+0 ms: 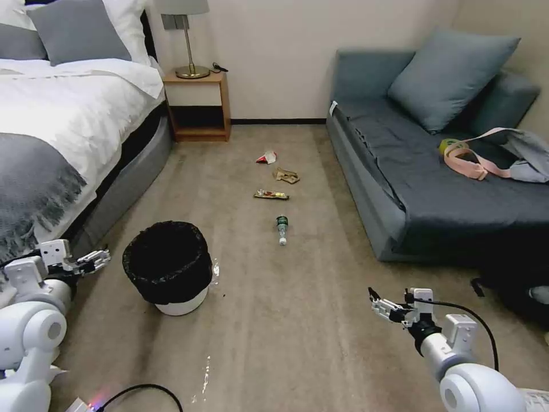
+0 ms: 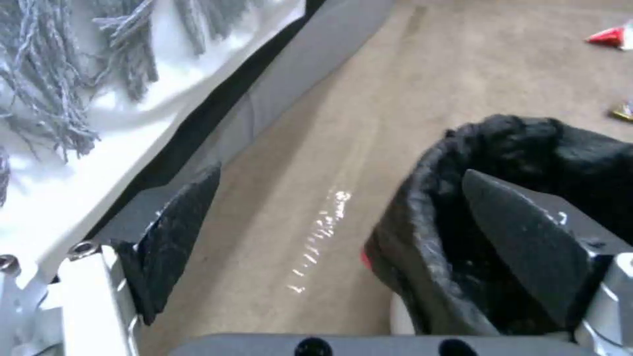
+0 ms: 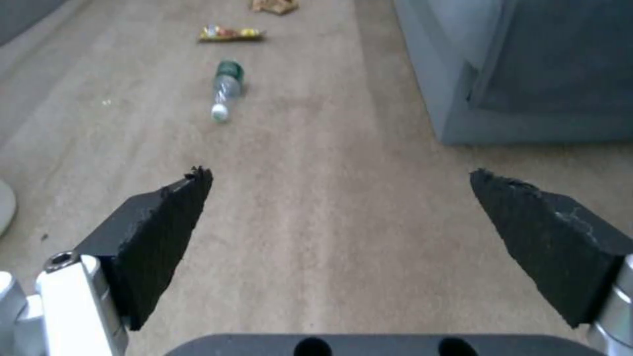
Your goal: Pick up the trash bin, then pick up the garbage on the floor and place it into the trash bin.
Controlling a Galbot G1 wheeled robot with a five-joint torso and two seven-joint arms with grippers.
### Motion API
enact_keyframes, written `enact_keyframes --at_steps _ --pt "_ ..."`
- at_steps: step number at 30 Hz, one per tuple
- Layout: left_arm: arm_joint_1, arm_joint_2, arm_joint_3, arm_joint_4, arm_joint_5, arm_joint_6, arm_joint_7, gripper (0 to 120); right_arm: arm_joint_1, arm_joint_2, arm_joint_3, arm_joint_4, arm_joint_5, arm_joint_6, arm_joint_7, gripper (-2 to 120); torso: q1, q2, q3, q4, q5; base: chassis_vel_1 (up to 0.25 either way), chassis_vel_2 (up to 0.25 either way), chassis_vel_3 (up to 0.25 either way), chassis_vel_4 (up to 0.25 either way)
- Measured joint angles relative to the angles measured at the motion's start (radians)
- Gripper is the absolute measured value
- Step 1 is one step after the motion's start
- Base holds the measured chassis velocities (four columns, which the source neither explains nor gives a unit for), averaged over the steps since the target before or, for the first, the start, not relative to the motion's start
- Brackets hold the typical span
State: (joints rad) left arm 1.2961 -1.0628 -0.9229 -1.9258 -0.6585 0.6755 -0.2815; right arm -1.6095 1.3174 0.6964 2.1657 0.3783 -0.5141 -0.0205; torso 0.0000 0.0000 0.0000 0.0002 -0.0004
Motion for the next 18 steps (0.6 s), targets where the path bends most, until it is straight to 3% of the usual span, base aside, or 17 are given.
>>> enact_keyframes --at_steps 18 --pt "-0.103 0.001 0.065 0.079 0.048 -0.005 0.006 99 0.026 0.001 -0.007 -0.046 -0.003 0.010 -0.003 100 0.000 0.000 0.000 -0.0001 0.0004 0.000 0.000 0.000 0.000"
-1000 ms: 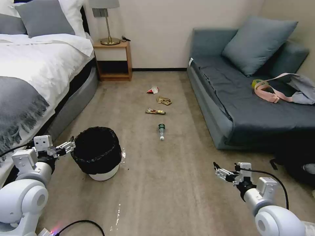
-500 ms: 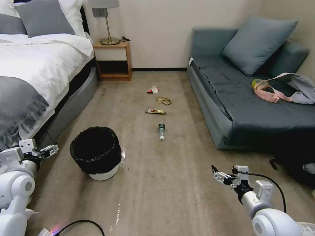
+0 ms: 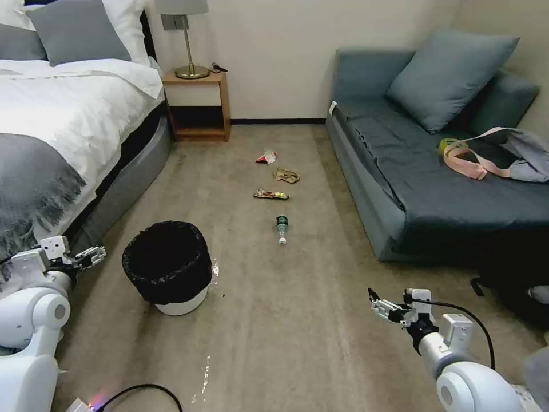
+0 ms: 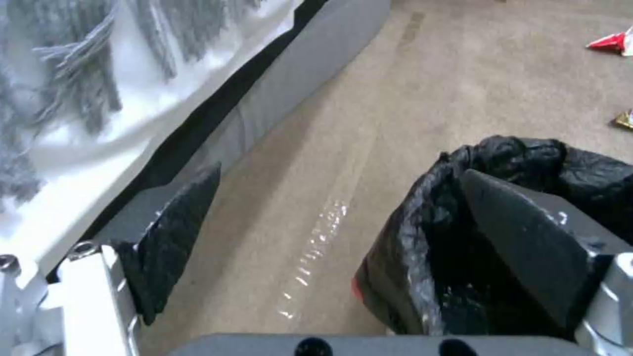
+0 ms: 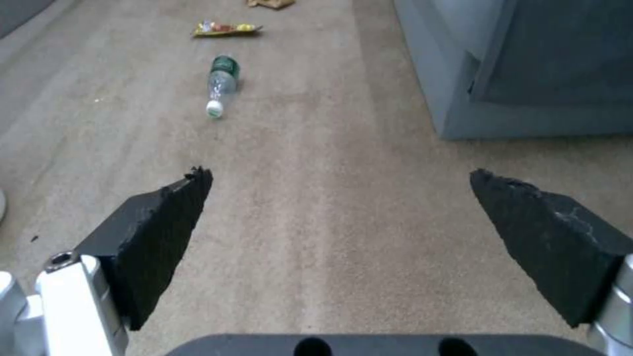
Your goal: Pick up the trash bin, then pick up the garbage on the floor and place it into the trash bin.
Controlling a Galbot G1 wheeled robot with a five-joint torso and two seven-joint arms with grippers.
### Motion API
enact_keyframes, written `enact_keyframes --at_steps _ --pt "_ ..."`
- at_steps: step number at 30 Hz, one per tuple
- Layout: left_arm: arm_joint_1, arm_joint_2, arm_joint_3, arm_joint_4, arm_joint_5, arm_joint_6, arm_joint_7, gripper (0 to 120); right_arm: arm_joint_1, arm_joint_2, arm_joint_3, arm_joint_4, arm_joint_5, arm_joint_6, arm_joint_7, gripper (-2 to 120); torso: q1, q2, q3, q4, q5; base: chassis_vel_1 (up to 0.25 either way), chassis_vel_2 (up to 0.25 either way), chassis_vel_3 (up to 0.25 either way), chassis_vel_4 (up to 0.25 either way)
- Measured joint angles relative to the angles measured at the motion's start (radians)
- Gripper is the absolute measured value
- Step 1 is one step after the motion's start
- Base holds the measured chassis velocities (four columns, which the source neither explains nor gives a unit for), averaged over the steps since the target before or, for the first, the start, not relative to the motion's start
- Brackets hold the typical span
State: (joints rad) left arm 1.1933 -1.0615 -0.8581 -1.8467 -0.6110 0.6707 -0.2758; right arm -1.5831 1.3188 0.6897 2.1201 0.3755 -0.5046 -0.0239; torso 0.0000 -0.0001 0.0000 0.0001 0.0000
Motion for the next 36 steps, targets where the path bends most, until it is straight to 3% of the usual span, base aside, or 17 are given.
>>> enact_keyframes --at_steps 14,17,18,22,28,36 --pt "-0.127 -0.004 0.099 0.147 0.058 0.002 0.012 99 0.015 0.000 -0.006 -0.043 -0.008 0.013 -0.006 100 0.000 0.000 0.000 -0.0001 -0.0002 0.000 0.000 0.000 0.000" --pt "-0.207 -0.030 0.184 0.262 0.098 -0.007 0.019 99 0.024 0.003 -0.007 -0.077 -0.021 0.022 -0.009 100 0.000 0.000 0.000 -0.0001 -0.0001 0.000 0.000 0.000 0.000" --pt "-0.207 -0.030 0.184 0.262 0.098 -0.007 0.019 99 0.024 0.003 -0.007 -0.077 -0.021 0.022 -0.009 100 0.000 0.000 0.000 -0.0001 -0.0001 0.000 0.000 0.000 0.000" --pt "-0.325 -0.069 0.286 0.426 0.169 -0.030 0.029 98 0.028 0.002 0.011 -0.099 -0.022 0.024 -0.010 100 0.000 0.000 0.000 -0.0004 0.0002 0.000 0.000 0.000 0.000" --pt "-0.359 -0.077 0.311 0.537 0.223 -0.029 0.032 98 0.036 -0.001 0.023 -0.114 -0.017 0.025 -0.010 100 0.000 0.000 0.000 -0.0001 -0.0001 0.000 0.000 0.000 0.000" --pt "-0.395 -0.087 0.321 0.628 0.256 -0.043 0.048 97 0.065 0.001 0.009 -0.140 -0.014 0.025 -0.010 100 0.000 0.000 0.000 0.0001 0.0010 0.000 0.000 0.000 0.000"
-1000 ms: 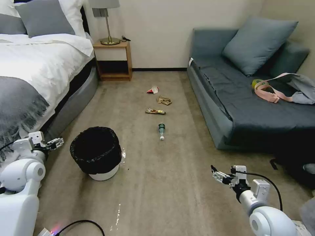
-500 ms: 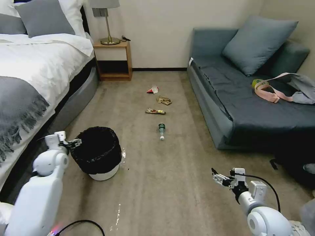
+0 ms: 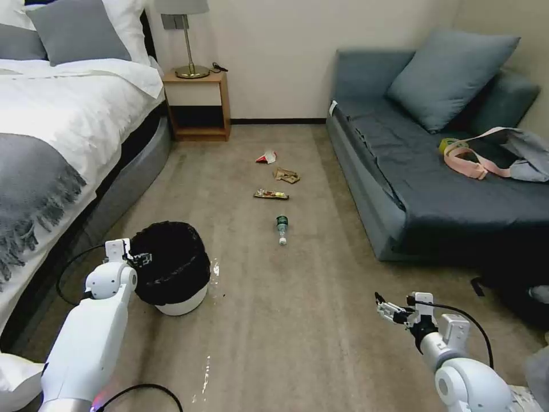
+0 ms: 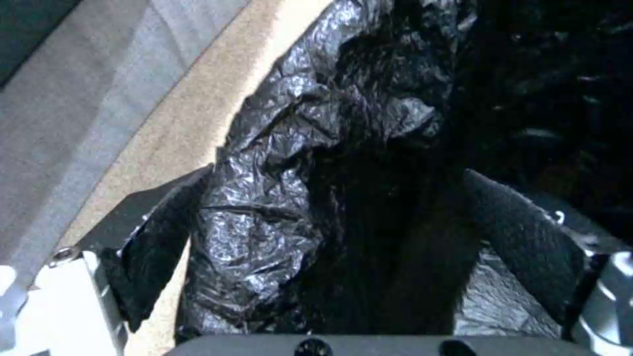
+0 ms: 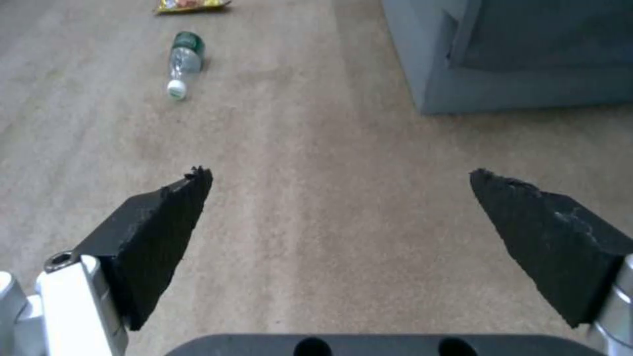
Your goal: Pick up the trash bin, then pick up the garbage on the floor and place it into the trash bin.
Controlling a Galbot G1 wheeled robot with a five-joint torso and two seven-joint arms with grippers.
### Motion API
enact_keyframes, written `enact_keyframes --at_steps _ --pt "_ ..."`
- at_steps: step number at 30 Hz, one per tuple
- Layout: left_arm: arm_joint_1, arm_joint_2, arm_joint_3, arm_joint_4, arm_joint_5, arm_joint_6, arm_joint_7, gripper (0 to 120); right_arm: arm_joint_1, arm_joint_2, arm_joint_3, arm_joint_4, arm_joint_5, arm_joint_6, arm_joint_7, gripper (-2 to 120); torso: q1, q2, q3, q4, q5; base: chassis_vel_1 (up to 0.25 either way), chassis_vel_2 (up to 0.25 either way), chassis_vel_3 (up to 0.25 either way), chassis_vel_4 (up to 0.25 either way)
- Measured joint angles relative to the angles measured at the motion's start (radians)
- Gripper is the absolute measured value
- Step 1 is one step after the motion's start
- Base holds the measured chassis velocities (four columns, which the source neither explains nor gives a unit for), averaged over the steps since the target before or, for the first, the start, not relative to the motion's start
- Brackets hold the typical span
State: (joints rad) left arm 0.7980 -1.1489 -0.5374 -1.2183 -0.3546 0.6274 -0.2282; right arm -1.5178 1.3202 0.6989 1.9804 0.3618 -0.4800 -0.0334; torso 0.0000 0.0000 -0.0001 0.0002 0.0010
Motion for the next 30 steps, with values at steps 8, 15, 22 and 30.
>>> enact_keyframes --at_steps 8,15,22,30 --pt "-0.016 -0.014 0.007 0.026 0.036 0.001 0.011 68 0.023 -0.004 -0.003 -0.012 0.031 -0.006 0.003 100 0.000 0.000 0.000 0.0003 0.0003 0.000 0.000 0.000 0.000" --pt "-0.007 -0.017 0.008 0.020 0.037 0.002 0.023 41 0.028 -0.008 -0.007 -0.015 0.060 -0.009 0.005 100 0.000 0.000 0.000 0.0003 0.0000 0.000 0.000 0.000 0.000" --pt "0.003 -0.019 0.004 0.008 0.036 0.008 0.033 27 0.030 -0.011 -0.008 -0.004 0.096 -0.019 0.009 100 0.000 0.000 0.000 -0.0002 -0.0003 0.000 0.000 0.000 0.000" --pt "0.052 -0.018 -0.010 -0.067 0.033 0.012 0.036 25 0.025 -0.010 -0.009 0.011 0.104 -0.021 0.014 100 0.000 0.000 0.000 -0.0003 -0.0019 0.000 0.000 0.000 0.000"
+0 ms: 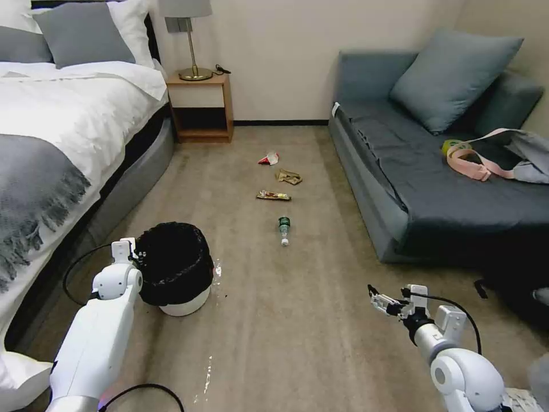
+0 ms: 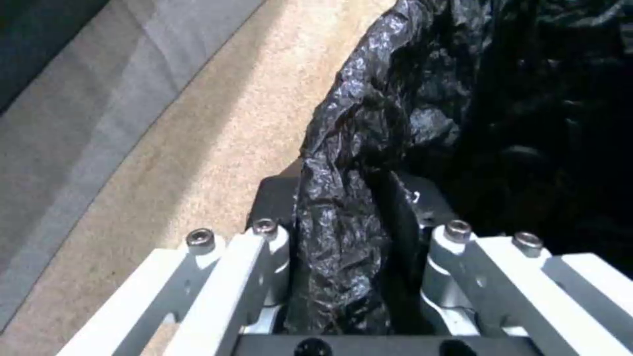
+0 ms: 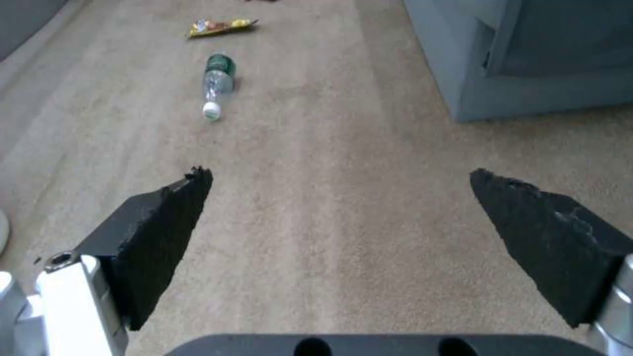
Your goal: Pick up the trash bin, then pick up the garbage on the floor and place it into the trash bin.
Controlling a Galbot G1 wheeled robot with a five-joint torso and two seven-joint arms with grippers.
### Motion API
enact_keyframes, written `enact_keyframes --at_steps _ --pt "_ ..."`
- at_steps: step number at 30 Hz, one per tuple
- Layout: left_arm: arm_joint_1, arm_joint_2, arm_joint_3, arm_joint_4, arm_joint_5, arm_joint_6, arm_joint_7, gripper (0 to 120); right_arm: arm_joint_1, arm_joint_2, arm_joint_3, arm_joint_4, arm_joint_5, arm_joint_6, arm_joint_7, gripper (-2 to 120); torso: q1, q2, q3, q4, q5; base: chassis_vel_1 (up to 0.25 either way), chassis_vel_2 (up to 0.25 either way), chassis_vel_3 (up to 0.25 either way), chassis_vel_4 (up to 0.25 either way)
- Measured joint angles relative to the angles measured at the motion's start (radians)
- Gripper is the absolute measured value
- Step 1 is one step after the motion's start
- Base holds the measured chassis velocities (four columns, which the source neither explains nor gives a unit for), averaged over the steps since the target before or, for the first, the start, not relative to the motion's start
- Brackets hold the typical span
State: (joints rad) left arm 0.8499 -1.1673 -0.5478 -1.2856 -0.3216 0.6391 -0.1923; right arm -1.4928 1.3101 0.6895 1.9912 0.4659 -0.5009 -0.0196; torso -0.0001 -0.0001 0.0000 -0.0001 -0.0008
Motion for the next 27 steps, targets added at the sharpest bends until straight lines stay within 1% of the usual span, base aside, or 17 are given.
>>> enact_keyframes --at_steps 1,2,5,8,10,11,14,15,18,21,23,25,27 --pt "0.000 0.000 0.000 0.000 0.000 0.000 0.000 25 0.000 0.000 0.000 0.000 0.000 0.000 0.000 100 0.000 0.000 0.000 0.0000 0.0000 0.000 0.000 0.000 0.000" --pt "0.016 0.000 -0.005 -0.028 0.000 0.001 0.000 22 -0.004 0.001 0.000 0.006 0.004 -0.001 0.004 100 0.000 0.000 0.000 0.0002 -0.0003 0.000 0.000 0.000 0.000" --pt "0.047 0.003 -0.017 -0.084 0.004 0.003 -0.001 15 -0.011 0.006 0.001 0.022 0.011 -0.006 0.010 100 0.000 0.000 0.000 0.0000 -0.0008 0.000 0.000 0.000 0.000" --pt "0.060 0.005 -0.025 -0.103 0.016 0.004 -0.001 15 -0.015 0.009 0.002 0.028 0.011 -0.007 0.011 100 0.000 0.000 0.000 -0.0004 -0.0010 0.000 0.000 0.000 0.000" --pt "0.084 0.009 -0.037 -0.141 0.029 0.003 0.002 12 -0.021 0.013 0.002 0.036 0.011 -0.007 0.012 100 0.000 0.000 0.000 -0.0007 -0.0009 0.000 0.000 0.000 0.000" --pt "0.084 0.009 -0.037 -0.141 0.029 0.003 0.002 12 -0.021 0.013 0.002 0.036 0.011 -0.007 0.012 100 0.000 0.000 0.000 -0.0007 -0.0009 0.000 0.000 0.000 0.000" --pt "0.110 0.013 -0.055 -0.181 0.040 0.001 0.000 11 -0.029 0.018 0.001 0.043 0.010 -0.008 0.012 100 0.000 0.000 0.000 -0.0009 -0.0009 0.000 0.000 0.000 0.000" --pt "0.110 0.013 -0.055 -0.181 0.040 0.001 0.000 11 -0.029 0.018 0.001 0.043 0.010 -0.008 0.012 100 0.000 0.000 0.000 -0.0009 -0.0009 0.000 0.000 0.000 0.000" --pt "0.133 0.018 -0.075 -0.219 0.051 -0.006 -0.007 8 -0.034 0.022 -0.001 0.052 0.010 -0.009 0.013 100 0.000 0.000 0.000 -0.0002 0.0002 0.000 0.000 0.000 0.000" --pt "0.143 0.019 -0.083 -0.235 0.060 -0.008 -0.008 8 -0.036 0.023 -0.002 0.055 0.010 -0.009 0.013 100 0.000 0.000 0.000 0.0000 0.0002 0.000 0.000 0.000 0.000" --pt "0.164 0.023 -0.098 -0.273 0.075 -0.010 -0.008 6 -0.043 0.023 -0.001 0.062 0.015 -0.009 0.013 100 0.000 0.000 0.000 -0.0001 0.0007 0.000 0.000 0.000 0.000" --pt "0.169 0.024 -0.101 -0.284 0.080 -0.011 -0.008 5 -0.045 0.023 -0.001 0.064 0.017 -0.009 0.013 100 0.000 0.000 0.000 -0.0002 0.0008 0.000 0.000 0.000 0.000" --pt "0.190 0.026 -0.112 -0.325 0.097 -0.011 -0.008 4 -0.051 0.023 0.001 0.073 0.024 -0.009 0.013 100 0.000 0.000 0.000 0.0001 0.0007 0.000 0.000 0.000 0.000"
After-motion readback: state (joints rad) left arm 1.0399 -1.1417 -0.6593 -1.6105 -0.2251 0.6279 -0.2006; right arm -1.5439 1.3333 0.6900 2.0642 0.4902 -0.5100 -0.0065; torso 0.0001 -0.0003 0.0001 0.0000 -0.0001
